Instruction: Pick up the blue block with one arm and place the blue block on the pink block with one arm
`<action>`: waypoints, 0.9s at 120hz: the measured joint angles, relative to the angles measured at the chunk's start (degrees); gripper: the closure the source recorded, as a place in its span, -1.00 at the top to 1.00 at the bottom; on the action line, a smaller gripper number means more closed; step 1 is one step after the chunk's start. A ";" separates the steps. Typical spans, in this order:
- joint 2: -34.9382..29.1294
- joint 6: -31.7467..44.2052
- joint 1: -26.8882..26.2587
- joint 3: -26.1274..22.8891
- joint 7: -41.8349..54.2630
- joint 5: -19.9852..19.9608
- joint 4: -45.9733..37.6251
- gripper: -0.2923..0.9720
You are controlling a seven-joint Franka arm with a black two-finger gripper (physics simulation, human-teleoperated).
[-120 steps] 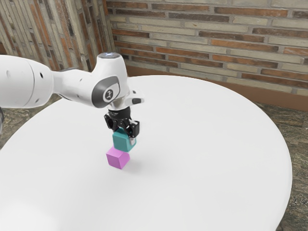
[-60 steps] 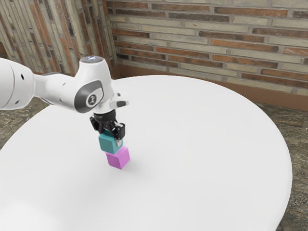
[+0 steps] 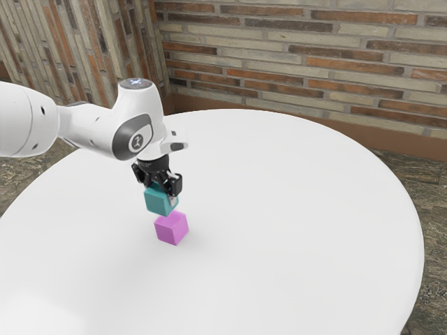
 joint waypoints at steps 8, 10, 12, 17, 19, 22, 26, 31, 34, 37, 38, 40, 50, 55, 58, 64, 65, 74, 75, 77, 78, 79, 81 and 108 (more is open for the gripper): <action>0.00 0.02 0.00 0.00 0.07 -0.05 0.02 0.00; 0.00 0.02 0.00 0.00 0.08 -0.06 0.02 0.00; 0.03 0.03 0.00 0.00 0.09 -0.07 0.02 0.00; 0.05 0.04 0.00 -0.01 0.12 -0.11 0.02 0.00; 0.06 0.04 0.00 -0.02 0.12 -0.13 0.02 0.00; 0.07 0.04 0.01 -0.03 0.13 -0.16 0.03 0.00; 0.08 0.05 0.00 -0.06 0.12 -0.24 0.03 0.00; 0.09 0.05 0.00 -0.07 0.12 -0.37 0.03 0.00; 0.09 0.05 -0.01 -0.08 0.11 -0.44 0.03 0.00; 0.08 0.06 -0.03 -0.11 0.09 -0.50 0.03 0.00; 0.08 0.06 -0.04 -0.12 0.08 -0.51 0.03 0.00; 0.09 0.06 -0.06 -0.13 0.07 -0.54 0.03 0.00; 0.04 0.06 -0.09 -0.16 0.00 -0.65 0.03 0.00; 0.07 0.07 -0.09 -0.17 -0.04 -0.68 0.03 0.00; 0.08 0.07 -0.09 -0.17 -0.06 -0.69 0.03 0.00; 0.09 0.07 -0.19 -0.20 -0.10 -0.71 0.03 0.00; 0.09 0.08 -0.20 -0.21 -0.10 -0.72 0.03 0.00; 0.09 0.10 -0.26 -0.25 -0.16 -0.74 0.03 0.00; 0.09 0.10 -0.26 -0.25 -0.17 -0.74 0.03 0.00; 0.09 0.11 -0.26 -0.25 -0.18 -0.74 0.03 0.00; 0.09 0.11 -0.26 -0.25 -0.19 -0.74 0.03 0.00; 0.09 0.11 -0.26 -0.25 -0.19 -0.74 0.03 0.00; 0.09 0.11 -0.26 -0.26 -0.20 -0.74 0.03 0.00; 0.26 0.14 -0.35 -0.26 -0.31 -0.79 0.03 0.05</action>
